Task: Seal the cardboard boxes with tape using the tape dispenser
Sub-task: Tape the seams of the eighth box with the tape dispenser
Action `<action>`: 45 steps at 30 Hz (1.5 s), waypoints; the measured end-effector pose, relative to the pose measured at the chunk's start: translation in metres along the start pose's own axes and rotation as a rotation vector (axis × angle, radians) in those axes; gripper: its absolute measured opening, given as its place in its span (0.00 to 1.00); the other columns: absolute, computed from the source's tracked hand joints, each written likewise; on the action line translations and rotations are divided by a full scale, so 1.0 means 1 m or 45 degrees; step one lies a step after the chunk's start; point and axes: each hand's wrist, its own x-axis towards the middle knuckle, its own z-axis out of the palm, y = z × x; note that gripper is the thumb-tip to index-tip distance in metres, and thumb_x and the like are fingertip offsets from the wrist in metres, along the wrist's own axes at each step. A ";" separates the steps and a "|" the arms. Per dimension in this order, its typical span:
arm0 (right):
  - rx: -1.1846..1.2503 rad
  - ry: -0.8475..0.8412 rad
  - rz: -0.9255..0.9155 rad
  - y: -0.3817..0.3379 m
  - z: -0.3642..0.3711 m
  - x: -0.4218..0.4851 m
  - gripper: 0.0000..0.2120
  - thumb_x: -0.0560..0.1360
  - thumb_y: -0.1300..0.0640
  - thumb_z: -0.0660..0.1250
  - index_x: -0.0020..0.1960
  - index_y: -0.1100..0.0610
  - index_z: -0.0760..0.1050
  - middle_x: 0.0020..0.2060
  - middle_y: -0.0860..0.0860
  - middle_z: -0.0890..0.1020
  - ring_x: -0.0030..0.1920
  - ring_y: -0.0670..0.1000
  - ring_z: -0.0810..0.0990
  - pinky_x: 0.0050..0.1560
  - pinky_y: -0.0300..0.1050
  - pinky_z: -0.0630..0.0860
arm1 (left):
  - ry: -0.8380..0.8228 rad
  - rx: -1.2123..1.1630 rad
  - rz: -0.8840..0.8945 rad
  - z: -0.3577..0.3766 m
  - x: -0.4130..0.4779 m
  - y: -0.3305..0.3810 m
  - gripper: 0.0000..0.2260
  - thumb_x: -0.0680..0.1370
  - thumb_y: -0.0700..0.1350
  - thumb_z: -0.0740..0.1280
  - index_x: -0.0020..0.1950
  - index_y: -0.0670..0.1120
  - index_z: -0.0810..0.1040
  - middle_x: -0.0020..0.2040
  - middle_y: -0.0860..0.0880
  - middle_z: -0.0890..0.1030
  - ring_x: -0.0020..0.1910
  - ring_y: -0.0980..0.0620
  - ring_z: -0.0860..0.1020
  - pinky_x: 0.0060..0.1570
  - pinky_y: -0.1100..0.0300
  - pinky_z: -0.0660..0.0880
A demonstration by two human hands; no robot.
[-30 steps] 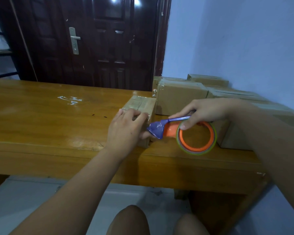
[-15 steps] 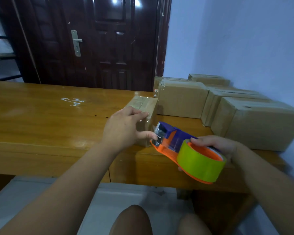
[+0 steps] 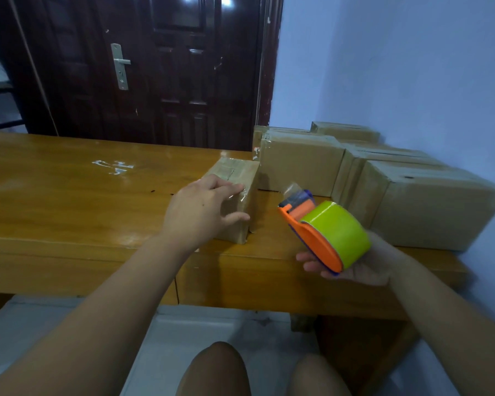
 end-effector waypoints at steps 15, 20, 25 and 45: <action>-1.096 0.734 -0.044 -0.056 0.008 0.019 0.20 0.79 0.45 0.60 0.60 0.61 0.73 0.56 0.58 0.77 0.56 0.58 0.76 0.52 0.52 0.76 | 0.184 -0.062 -0.022 0.009 0.000 0.004 0.15 0.76 0.43 0.68 0.63 0.50 0.78 0.55 0.47 0.81 0.54 0.44 0.78 0.49 0.50 0.76; -1.510 0.723 0.014 -0.067 0.016 0.026 0.23 0.79 0.46 0.60 0.64 0.63 0.74 0.55 0.59 0.80 0.53 0.56 0.78 0.53 0.49 0.75 | 0.202 -0.039 -0.044 0.009 0.000 0.008 0.14 0.78 0.44 0.65 0.64 0.49 0.77 0.56 0.47 0.81 0.55 0.44 0.77 0.51 0.51 0.73; -1.786 0.902 -0.421 -0.068 0.037 0.025 0.24 0.79 0.51 0.63 0.74 0.55 0.64 0.68 0.56 0.73 0.65 0.55 0.74 0.62 0.48 0.72 | 0.230 0.038 -0.072 0.009 0.001 0.013 0.14 0.78 0.47 0.66 0.64 0.49 0.77 0.55 0.47 0.81 0.54 0.45 0.77 0.51 0.51 0.72; -1.373 0.308 -1.112 -0.042 0.097 0.056 0.20 0.81 0.65 0.56 0.69 0.50 0.71 0.67 0.39 0.70 0.64 0.30 0.61 0.60 0.17 0.54 | 0.207 -1.240 -0.352 0.016 -0.020 -0.044 0.19 0.81 0.35 0.57 0.60 0.59 0.74 0.62 0.63 0.74 0.63 0.71 0.69 0.61 0.74 0.66</action>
